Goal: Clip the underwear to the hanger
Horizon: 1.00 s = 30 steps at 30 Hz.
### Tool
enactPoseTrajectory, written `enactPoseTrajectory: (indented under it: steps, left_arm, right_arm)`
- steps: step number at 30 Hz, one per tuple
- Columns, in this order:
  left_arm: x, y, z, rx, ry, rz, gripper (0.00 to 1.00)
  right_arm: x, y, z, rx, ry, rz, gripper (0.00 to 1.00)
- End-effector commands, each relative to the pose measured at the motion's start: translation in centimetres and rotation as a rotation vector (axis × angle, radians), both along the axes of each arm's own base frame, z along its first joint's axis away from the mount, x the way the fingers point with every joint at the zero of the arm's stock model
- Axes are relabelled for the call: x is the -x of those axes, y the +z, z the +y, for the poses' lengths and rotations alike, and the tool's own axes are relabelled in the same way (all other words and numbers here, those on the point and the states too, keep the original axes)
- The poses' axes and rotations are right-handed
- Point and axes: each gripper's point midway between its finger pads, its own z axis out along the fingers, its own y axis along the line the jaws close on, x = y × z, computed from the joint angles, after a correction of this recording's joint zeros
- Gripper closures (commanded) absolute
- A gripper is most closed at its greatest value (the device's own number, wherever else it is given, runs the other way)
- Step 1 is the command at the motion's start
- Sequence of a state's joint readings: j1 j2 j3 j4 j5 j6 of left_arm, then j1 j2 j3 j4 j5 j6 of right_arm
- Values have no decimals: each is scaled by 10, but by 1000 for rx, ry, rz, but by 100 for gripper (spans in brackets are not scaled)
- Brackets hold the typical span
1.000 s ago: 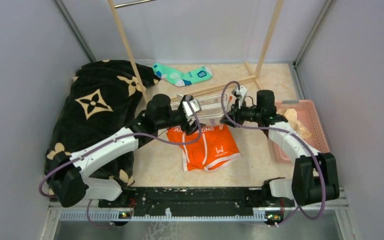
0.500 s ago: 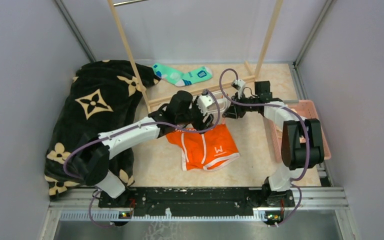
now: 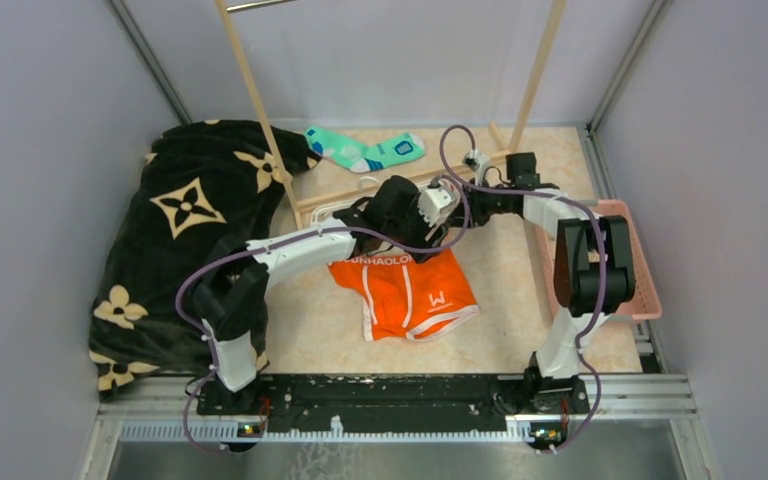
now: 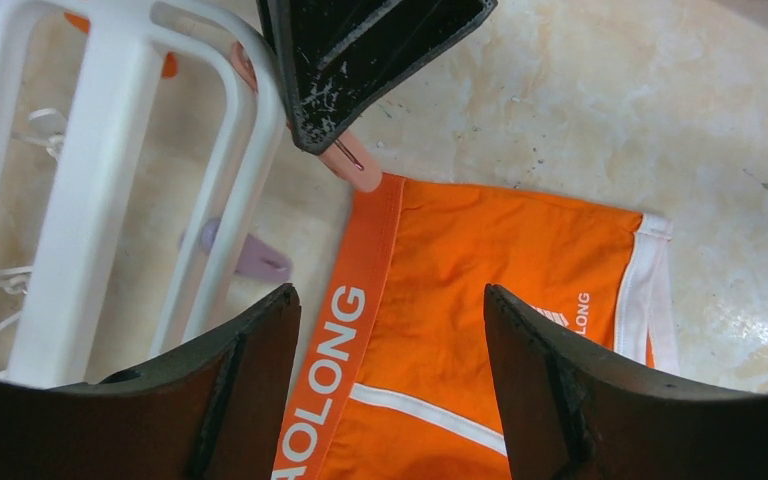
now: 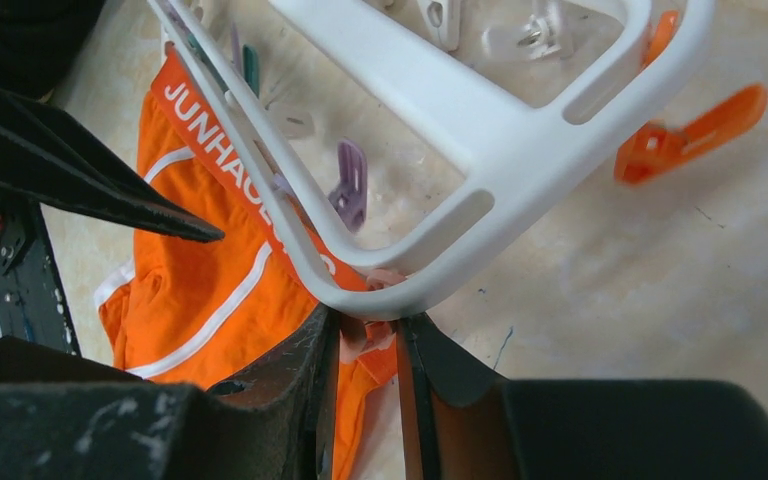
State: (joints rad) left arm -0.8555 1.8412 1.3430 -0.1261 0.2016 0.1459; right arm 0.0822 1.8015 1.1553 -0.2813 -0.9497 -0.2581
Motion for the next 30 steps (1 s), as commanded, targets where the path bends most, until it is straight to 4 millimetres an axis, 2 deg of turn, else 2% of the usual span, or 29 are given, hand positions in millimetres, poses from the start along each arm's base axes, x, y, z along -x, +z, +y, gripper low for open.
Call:
enactPoseTrajectory:
  steps: [1,6,9,14,19,24,30]
  left_arm:
    - [3,-9,-5,-7,0,60,27]
    - [7,-22,-11,-12,-48,86,26]
    - [4,-28,-14,-21,-57,82,25]
    - [-3,-50,-15,-81,-77,101,25]
    - [-18,-60,-5,-114,-52,94,24]
    - [-38,-62,16,-119,8,99,24]
    - [-40,-72,23,-140,-14,101,24]
  right_arm:
    - [-23,13,-2,4,-45,-29,100]
    - [-30,6,-2,8,-31,-12,100]
    - [-33,2,-1,2,-22,-10,100]
    - [-39,-2,2,-13,-3,1,100]
    - [-43,-4,3,-18,10,5,100]
    - [-42,-4,3,-17,17,6,100]
    - [-41,-1,3,-20,21,0,100]
